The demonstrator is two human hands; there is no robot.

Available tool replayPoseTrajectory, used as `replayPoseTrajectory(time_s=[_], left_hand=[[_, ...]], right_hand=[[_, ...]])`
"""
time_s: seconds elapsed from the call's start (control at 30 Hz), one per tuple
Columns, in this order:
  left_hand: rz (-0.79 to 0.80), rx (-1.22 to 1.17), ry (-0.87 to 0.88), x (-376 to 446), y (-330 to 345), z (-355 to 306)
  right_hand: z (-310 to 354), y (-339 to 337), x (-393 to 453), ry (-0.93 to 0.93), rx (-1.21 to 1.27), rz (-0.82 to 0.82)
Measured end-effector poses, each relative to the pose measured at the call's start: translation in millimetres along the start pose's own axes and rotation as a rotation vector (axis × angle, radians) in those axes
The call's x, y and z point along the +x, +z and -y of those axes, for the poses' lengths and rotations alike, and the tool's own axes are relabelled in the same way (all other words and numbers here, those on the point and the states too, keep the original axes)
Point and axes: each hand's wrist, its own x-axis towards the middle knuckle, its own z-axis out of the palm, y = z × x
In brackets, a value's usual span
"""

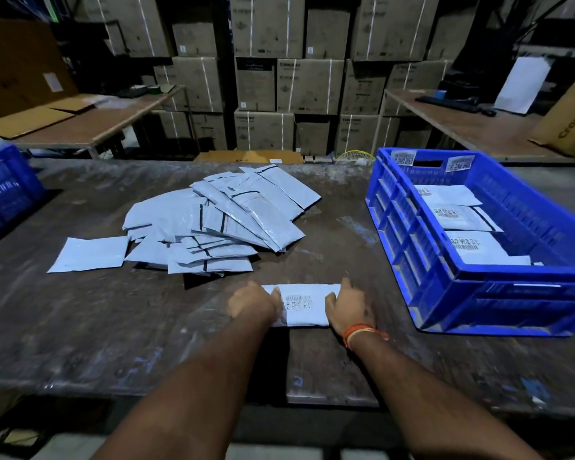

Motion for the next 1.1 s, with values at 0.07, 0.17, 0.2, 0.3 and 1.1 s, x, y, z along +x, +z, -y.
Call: replayPoseTrajectory(time_s=[0.07,0.17,0.2,0.3,1.1], left_hand=[[0.068,0.051,-0.017,7,-3,1],[0.153,0.026,0.010,15,-10,-2],[0.170,-0.010,0.026,17,-13,-4],[0.135,-0.145,0.078,19,-22,-15],[0.126,0.030,0.636,4,13,-26]], right_hand=[[-1,0,-1,-0.030,-0.059,0.041],[-3,-3,-2,-0.047,-0.091,0.063],[-3,-3,-1,-0.052,-0.102,0.048],[-5,-3,-2,-0.021,-0.166,0.007],[-30,-4,7,-0.128,0.263,0.079]])
